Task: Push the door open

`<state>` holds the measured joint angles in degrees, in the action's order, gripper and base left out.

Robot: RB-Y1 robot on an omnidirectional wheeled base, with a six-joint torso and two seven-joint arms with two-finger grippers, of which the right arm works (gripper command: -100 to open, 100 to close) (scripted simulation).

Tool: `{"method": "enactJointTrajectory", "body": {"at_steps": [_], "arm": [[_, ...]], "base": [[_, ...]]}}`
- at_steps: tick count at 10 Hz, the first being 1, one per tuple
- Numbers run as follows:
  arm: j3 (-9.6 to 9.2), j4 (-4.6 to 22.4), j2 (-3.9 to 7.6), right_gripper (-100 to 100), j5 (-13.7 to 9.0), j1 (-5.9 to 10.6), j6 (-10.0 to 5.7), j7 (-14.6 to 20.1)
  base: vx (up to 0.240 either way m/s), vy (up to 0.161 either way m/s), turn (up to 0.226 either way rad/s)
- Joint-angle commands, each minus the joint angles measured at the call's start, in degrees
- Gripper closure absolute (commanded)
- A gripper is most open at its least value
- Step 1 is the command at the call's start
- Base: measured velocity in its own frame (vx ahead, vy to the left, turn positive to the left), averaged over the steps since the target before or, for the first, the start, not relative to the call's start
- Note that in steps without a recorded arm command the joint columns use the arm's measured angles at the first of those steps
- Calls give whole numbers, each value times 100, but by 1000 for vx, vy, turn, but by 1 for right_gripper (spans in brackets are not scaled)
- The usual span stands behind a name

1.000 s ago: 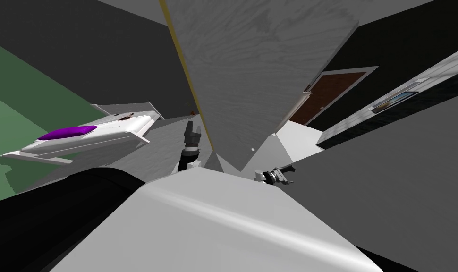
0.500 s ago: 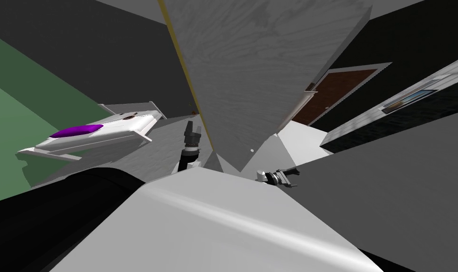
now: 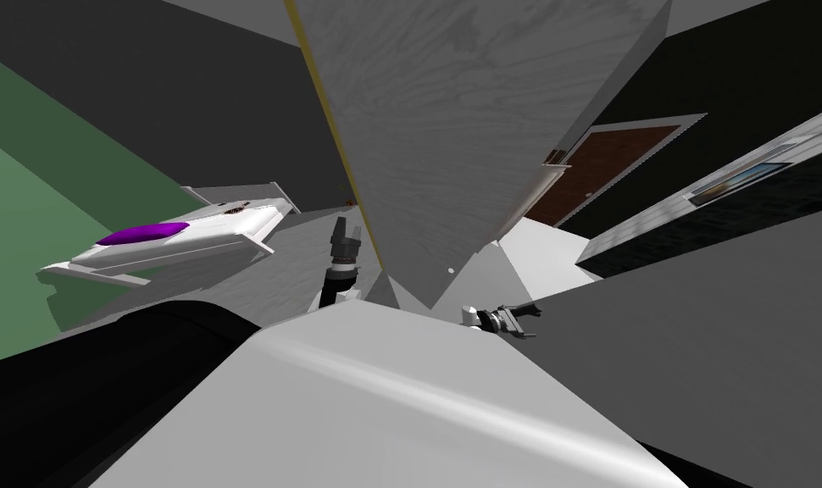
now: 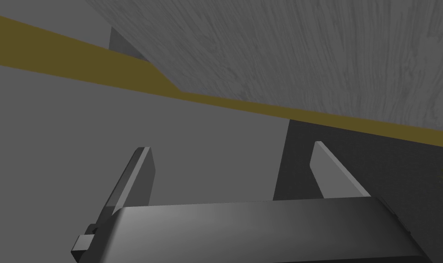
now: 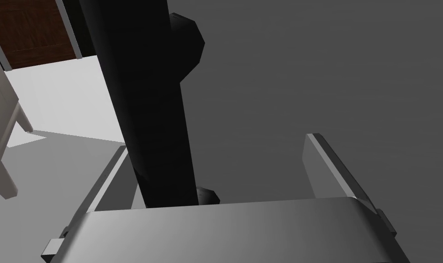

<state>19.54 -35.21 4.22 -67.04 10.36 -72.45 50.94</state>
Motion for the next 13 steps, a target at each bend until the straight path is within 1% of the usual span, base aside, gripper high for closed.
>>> {"method": "enactJointTrajectory", "body": {"at_steps": [1,3,5,7,8,10,13], "arm": [[109,-111,26,100,-76,-187,-90,-40],[109,-111,26,100,-76,-187,-90,-40],[282,-59,62,100,-266,-184,-220,-91],[282,-24,62,100,-266,-184,-220,-91],[282,-59,62,100,-266,-184,-220,-91],[462,-5,93,100,-463,-175,-354,-145],[462,-5,93,100,-463,-175,-354,-145]], "base": [[17,-28,28],[7,-17,4],[30,-44,99],[25,-57,21],[12,-22,-15],[27,-51,111],[21,-33,15]]}}
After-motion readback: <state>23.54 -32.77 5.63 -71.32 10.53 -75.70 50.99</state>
